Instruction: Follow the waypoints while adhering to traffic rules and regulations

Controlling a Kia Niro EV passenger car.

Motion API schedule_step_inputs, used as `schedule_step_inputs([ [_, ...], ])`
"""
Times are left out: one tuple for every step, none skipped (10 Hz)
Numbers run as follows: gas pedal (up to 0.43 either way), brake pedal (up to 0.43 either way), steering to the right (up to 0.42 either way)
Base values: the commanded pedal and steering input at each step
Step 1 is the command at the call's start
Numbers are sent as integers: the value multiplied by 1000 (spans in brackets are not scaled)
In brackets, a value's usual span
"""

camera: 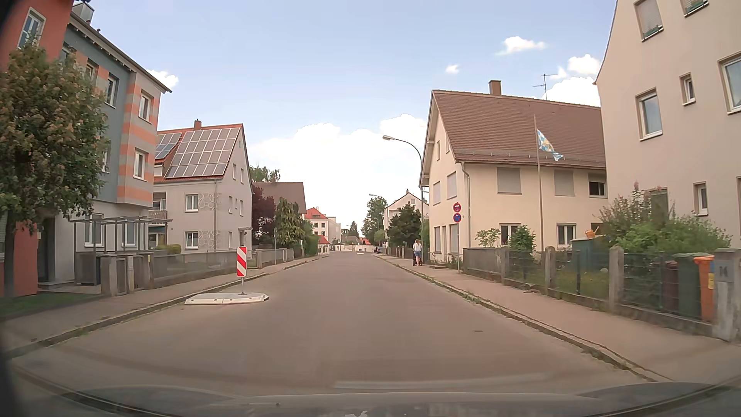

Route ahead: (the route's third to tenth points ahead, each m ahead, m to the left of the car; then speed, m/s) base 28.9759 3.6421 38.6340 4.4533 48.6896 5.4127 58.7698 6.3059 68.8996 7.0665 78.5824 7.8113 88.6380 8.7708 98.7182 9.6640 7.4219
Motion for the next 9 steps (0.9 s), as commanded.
schedule_step_inputs([
  [118, 18, -20],
  [118, 18, -23],
  [118, 18, -25],
  [118, 18, -25],
  [118, 18, -25],
  [118, 18, -25],
  [118, 18, -26],
  [118, 18, -26],
  [118, 18, -26],
])
